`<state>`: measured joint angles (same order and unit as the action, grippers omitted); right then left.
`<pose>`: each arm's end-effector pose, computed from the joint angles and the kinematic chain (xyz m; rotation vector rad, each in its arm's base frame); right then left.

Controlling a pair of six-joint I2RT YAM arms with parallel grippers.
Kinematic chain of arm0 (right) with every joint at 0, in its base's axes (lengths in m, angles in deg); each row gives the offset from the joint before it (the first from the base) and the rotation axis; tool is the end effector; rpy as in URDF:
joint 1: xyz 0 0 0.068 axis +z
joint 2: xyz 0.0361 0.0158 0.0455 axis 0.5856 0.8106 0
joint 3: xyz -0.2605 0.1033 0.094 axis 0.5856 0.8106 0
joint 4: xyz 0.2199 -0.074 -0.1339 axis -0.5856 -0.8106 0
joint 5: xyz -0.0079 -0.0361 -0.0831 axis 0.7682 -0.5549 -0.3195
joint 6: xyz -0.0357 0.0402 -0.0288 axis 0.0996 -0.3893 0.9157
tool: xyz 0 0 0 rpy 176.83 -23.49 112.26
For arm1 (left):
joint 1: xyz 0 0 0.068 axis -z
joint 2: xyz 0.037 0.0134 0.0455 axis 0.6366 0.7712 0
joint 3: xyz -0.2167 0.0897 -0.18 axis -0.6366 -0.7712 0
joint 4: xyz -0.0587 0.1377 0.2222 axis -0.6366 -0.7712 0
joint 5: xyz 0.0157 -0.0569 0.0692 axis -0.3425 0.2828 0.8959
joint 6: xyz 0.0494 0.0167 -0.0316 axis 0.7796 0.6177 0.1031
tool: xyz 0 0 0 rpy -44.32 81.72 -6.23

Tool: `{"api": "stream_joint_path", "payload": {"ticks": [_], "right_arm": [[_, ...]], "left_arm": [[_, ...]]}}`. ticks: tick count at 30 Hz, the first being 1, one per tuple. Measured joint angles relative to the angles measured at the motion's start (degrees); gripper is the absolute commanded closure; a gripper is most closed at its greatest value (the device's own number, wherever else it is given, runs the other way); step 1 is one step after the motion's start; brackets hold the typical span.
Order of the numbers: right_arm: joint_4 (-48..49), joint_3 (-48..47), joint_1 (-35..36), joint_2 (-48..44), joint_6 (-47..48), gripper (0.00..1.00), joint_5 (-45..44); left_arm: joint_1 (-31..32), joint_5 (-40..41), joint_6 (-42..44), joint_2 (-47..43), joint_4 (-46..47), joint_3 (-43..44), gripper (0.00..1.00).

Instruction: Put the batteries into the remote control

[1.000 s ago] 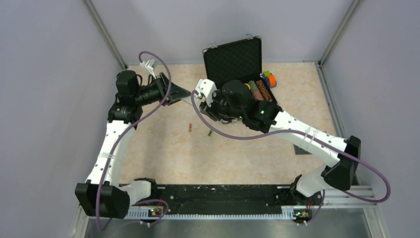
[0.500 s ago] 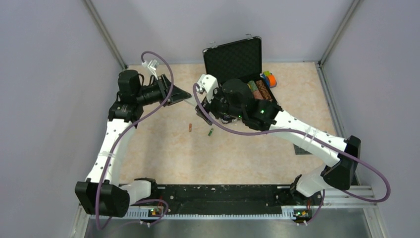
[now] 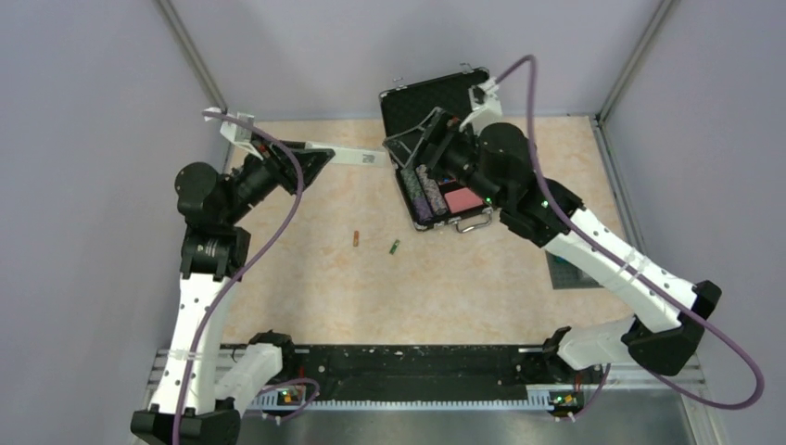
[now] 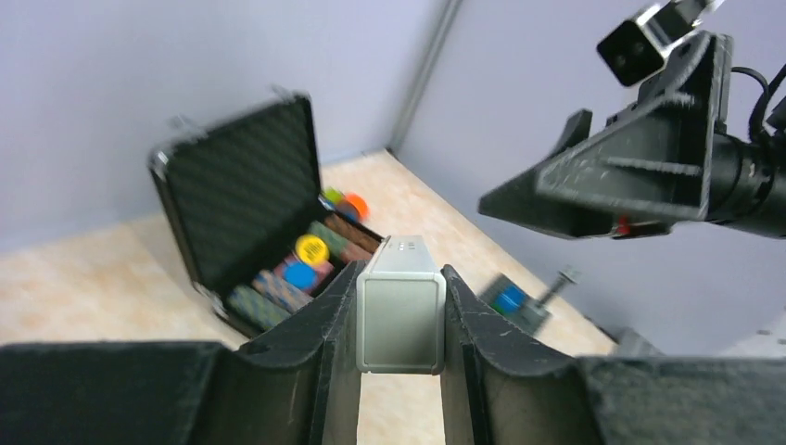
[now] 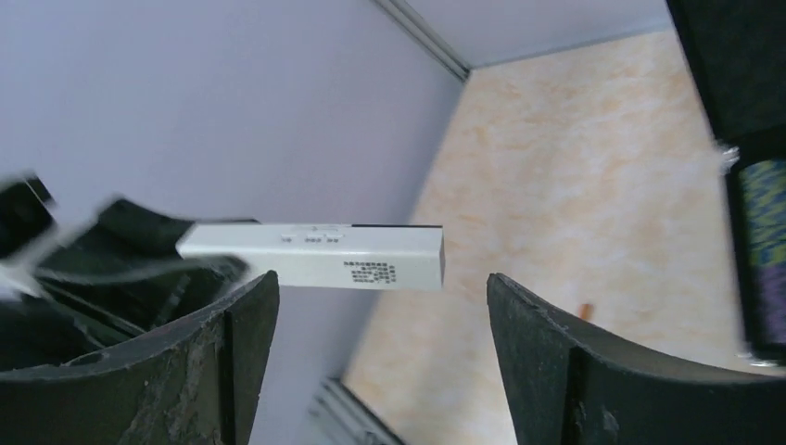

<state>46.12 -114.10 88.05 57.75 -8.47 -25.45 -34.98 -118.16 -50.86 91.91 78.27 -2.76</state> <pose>0.1947 0.2374 0.4909 -0.0649 1.7844 1.0221 0.1834 -0.0449 0.4767 0.2944 1.4929 -1.0047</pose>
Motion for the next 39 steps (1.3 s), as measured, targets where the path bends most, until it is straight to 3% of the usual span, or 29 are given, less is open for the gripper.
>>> {"api": "stream_joint_path", "payload": {"ticks": [3, 7, 13, 20, 25, 29, 34, 39], "right_arm": [[4.2, 3.2, -1.6, -2.6, -17.5, 0.14, -0.3], [7.6, 3.2, -1.4, -0.3, -33.4, 0.10, 2.4], [13.3, 3.9, -1.2, 7.0, -49.2, 0.16, 9.7], [18.4, 4.3, -0.6, 9.2, -56.2, 0.22, 12.1], [23.3, 6.3, 0.0, 9.2, -59.2, 0.09, 12.7], [25.7, 8.1, 0.4, 9.1, -60.5, 0.08, 12.5], [29.5, 9.8, 0.5, 9.1, -61.6, 0.18, 10.1], [32.2, 10.3, 0.5, 9.1, -63.2, 0.43, 8.9]], "left_arm": [[0.0, 2.6, 4.0, -2.2, 8.7, -3.8, 1.00], [0.1, 3.4, 5.9, -1.6, 18.5, -5.9, 1.00], [1.0, 2.4, 6.7, -1.0, 27.8, -8.4, 1.00], [0.8, 1.1, 8.6, -1.6, 29.8, -8.7, 1.00], [0.8, 1.1, 10.2, -3.5, 29.5, -9.2, 1.00], [0.8, 1.2, 11.1, -4.0, 29.4, -9.7, 1.00], [1.3, -2.1, 11.1, -4.4, 28.9, -10.4, 1.00], [1.7, -4.3, 11.1, -5.1, 28.5, -10.8, 1.00]]}}
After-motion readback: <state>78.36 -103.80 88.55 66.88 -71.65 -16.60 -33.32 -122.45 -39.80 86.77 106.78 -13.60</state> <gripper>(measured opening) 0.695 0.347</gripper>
